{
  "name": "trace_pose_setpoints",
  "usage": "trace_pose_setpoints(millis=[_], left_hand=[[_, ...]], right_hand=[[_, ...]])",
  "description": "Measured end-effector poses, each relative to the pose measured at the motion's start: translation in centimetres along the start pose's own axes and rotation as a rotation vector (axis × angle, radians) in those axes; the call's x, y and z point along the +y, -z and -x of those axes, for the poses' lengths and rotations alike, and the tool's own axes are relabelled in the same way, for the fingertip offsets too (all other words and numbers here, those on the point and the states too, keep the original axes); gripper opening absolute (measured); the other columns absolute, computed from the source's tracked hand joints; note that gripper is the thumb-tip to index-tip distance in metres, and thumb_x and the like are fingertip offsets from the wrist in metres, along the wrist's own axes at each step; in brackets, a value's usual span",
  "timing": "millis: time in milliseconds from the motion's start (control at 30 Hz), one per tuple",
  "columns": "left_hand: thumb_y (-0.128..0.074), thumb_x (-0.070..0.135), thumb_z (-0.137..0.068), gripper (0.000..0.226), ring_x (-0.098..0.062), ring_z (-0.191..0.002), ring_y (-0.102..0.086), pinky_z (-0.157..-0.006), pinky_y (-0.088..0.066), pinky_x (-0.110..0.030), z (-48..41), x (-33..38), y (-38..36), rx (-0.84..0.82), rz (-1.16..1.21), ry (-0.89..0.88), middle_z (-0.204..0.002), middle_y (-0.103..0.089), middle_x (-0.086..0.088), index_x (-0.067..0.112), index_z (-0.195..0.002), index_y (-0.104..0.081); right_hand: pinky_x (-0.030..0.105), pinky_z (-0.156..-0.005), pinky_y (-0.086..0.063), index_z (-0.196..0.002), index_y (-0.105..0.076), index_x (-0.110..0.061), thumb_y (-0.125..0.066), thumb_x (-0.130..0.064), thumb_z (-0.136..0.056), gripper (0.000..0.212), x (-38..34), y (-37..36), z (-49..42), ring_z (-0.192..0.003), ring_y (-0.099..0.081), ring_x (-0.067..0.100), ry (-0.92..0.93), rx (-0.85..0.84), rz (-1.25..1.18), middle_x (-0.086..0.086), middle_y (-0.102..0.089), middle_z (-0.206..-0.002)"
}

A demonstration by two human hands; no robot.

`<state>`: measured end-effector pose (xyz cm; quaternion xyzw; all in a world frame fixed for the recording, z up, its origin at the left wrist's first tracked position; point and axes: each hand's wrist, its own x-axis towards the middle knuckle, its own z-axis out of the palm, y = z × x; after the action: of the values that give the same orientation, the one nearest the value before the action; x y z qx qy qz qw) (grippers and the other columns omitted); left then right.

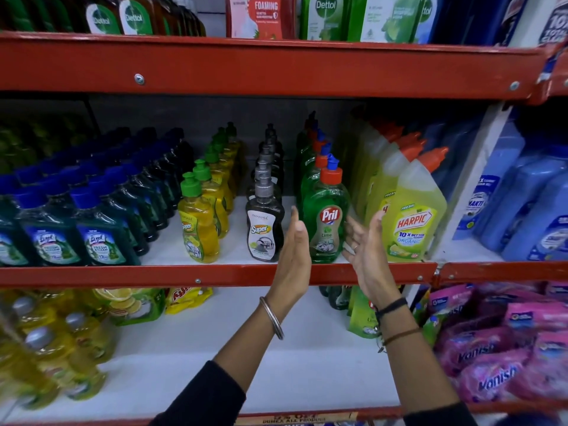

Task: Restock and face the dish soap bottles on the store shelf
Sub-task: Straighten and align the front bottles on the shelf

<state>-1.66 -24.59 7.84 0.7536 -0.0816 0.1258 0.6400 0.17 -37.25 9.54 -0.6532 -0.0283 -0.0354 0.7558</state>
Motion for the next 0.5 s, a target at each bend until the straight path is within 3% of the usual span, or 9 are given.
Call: trace_pose_setpoints(millis=[67, 233, 400, 500], left_hand=[[-0.006, 0.102, -0.053, 0.116, 0.014, -0.132, -0.013, -0.093, -0.014, 0.006, -0.18, -0.2, 0.12, -0.039, -0.023, 0.0, -0.146, -0.012, 0.03, 0.039, -0.151, -0.008], [-0.005, 0.102, -0.054, 0.107, 0.006, -0.135, -0.016, -0.111, -0.017, -0.022, -0.36, -0.34, 0.51, -0.058, -0.016, 0.005, -0.144, -0.014, 0.032, 0.05, -0.147, -0.01], [-0.005, 0.101, -0.055, 0.098, 0.002, -0.14, -0.015, -0.121, -0.016, -0.036, -0.43, -0.29, 0.56, -0.052, -0.002, 0.011, -0.146, -0.014, 0.031, 0.057, -0.142, -0.01], [-0.005, 0.101, -0.056, 0.097, 0.001, -0.141, -0.016, -0.121, -0.017, -0.037, -0.49, -0.33, 0.54, -0.046, -0.003, 0.015, -0.145, -0.015, 0.031, 0.058, -0.142, -0.01]], right_hand=[[0.049, -0.118, -0.021, -0.142, -0.035, -0.017, -0.015, -0.08, -0.063, 0.103, 0.04, 0.21, 0.05, -0.143, -0.027, 0.027, 0.0, -0.017, 0.009, 0.01, -0.031, -0.154], [0.05, -0.116, -0.026, -0.139, -0.042, -0.015, -0.019, -0.08, -0.061, 0.104, -0.15, 0.76, 0.02, -0.139, -0.035, 0.027, -0.011, -0.048, 0.018, 0.012, -0.038, -0.15], [0.052, -0.115, -0.027, -0.138, -0.042, -0.013, -0.019, -0.076, -0.067, 0.098, -0.25, 0.85, 0.11, -0.139, -0.036, 0.026, 0.004, -0.057, 0.035, 0.011, -0.039, -0.15], [0.053, -0.114, -0.029, -0.136, -0.045, -0.014, -0.02, -0.077, -0.067, 0.097, -0.31, 0.95, 0.05, -0.138, -0.037, 0.027, -0.001, -0.051, 0.042, 0.013, -0.04, -0.149]])
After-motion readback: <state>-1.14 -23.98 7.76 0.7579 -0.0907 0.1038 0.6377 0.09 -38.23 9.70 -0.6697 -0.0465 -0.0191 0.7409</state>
